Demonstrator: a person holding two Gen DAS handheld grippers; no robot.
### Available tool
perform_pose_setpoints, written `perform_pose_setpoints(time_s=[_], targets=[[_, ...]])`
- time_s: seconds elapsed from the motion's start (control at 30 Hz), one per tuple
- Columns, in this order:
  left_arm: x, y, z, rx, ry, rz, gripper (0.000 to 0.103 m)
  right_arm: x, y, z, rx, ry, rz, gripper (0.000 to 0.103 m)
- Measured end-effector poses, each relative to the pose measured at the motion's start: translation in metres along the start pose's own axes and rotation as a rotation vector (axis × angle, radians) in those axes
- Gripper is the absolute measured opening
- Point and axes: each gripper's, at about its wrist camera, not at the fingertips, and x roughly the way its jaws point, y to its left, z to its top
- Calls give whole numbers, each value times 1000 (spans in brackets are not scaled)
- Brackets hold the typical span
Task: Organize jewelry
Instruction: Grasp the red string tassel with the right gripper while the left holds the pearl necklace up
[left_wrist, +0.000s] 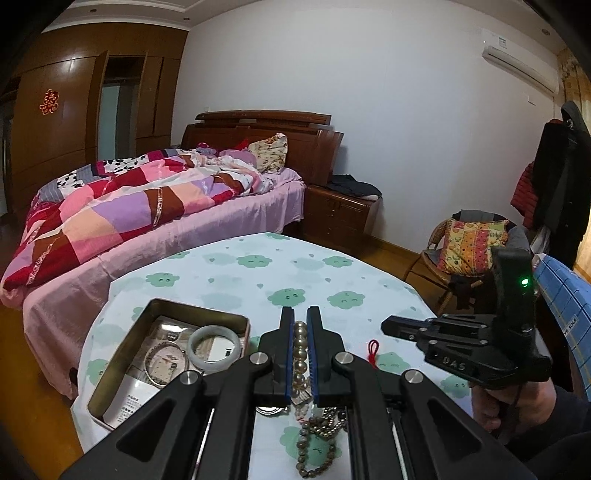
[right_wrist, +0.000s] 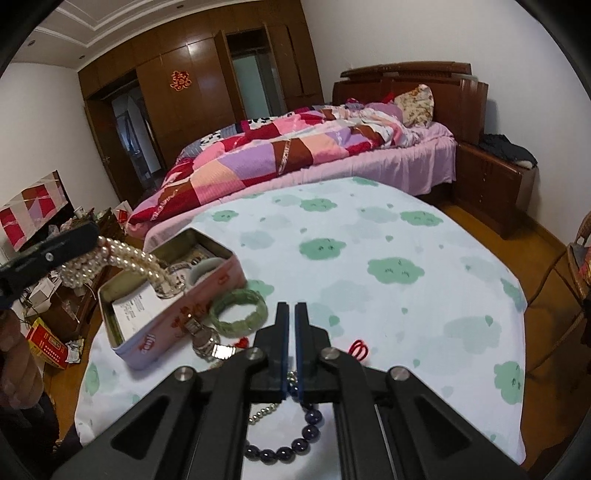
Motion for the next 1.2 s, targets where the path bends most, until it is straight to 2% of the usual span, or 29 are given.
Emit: perform_pose_setpoints(time_s=[0.23, 0.3, 0.33, 0.37, 0.4, 0.6, 0.73, 0.8, 0.83, 0.87, 0.97, 1.2], targets=[[0, 8, -3, -17, 0, 13, 5, -1, 3, 4, -27, 5, -4, 5], [2, 10, -4, -20, 4, 12, 5, 3, -1, 0, -28, 32, -20, 19], [3, 11, -5, -23, 6, 10, 5, 7, -3, -5, -33, 48, -50, 44], [4, 12, -6, -26, 11, 10, 5, 11, -6, -10, -36, 66, -78, 61], [6, 13, -7, -30, 16, 10, 5, 14, -8, -13, -34, 81, -97, 61], [17, 16, -12, -46, 42, 9, 5, 41, -22, -30, -19, 179, -147, 58], [25, 18, -14, -52, 62, 14, 5, 55, -26, -34, -16, 214, -160, 50], [27, 17, -15, -50, 66, 13, 5, 62, -28, -36, -17, 231, -175, 41], [27, 17, -15, -47, 66, 13, 5, 64, -29, -37, -10, 239, -169, 28], [27, 17, -14, -46, 66, 13, 5, 65, -30, -38, -4, 247, -160, 8], [25, 17, -13, -45, 57, 16, 5, 59, -28, -38, -3, 233, -142, 8], [11, 24, -6, -59, 22, 28, 5, 20, -5, -12, -57, 112, -137, 7]])
